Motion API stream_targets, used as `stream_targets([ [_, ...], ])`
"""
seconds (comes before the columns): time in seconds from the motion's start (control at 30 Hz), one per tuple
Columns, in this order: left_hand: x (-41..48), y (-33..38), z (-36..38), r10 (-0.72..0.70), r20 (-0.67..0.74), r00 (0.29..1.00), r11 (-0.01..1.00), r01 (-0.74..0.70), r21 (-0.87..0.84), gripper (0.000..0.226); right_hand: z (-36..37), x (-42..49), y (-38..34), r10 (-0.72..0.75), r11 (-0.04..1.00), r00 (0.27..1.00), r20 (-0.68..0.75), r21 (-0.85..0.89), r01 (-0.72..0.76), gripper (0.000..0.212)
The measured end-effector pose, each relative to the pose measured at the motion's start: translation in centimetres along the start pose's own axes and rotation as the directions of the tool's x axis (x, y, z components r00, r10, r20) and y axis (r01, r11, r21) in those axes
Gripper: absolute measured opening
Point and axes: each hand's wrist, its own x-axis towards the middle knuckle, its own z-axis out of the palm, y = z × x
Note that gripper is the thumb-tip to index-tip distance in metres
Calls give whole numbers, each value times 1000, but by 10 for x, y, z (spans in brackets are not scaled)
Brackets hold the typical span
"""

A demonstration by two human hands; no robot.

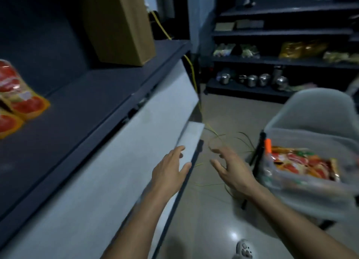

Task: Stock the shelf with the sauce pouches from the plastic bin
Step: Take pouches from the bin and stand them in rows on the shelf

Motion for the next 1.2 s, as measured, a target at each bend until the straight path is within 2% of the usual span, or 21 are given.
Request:
stream_targets([
  [0.1,17,37,43,50,122,991,998,-46,-40,46,-29,-10,62,146,989,989,25,-11,-146,34],
  [0.27,60,120,115,158,281,947,986,-133,-105,48,-87,-19,165,349,937,937,-28,41,-347,22],
  [0.4,107,195,176,162,362,918,971,-82,-226,40,-126,-14,251,467,882,883,-43,95,-462,19],
  [0.53,160,252,255,116,470,875,934,65,-352,35,-158,-4,344,629,769,776,-36,176,-615,17],
  [0.6,186,269,300,74,532,843,920,147,-362,33,-167,2,388,697,703,717,2,194,-684,18],
  [0.77,239,286,398,-68,604,794,914,292,-281,33,-165,25,479,828,522,545,130,177,-834,16],
  [0.9,262,279,460,-145,672,726,933,327,-152,46,-139,43,532,869,434,454,199,137,-891,18],
  [1.07,271,264,515,-188,686,703,964,264,-7,70,-96,70,575,931,258,303,204,218,-941,38],
  [1.2,274,262,534,-163,679,716,977,212,11,85,-69,82,594,951,145,203,235,240,-960,79],
])
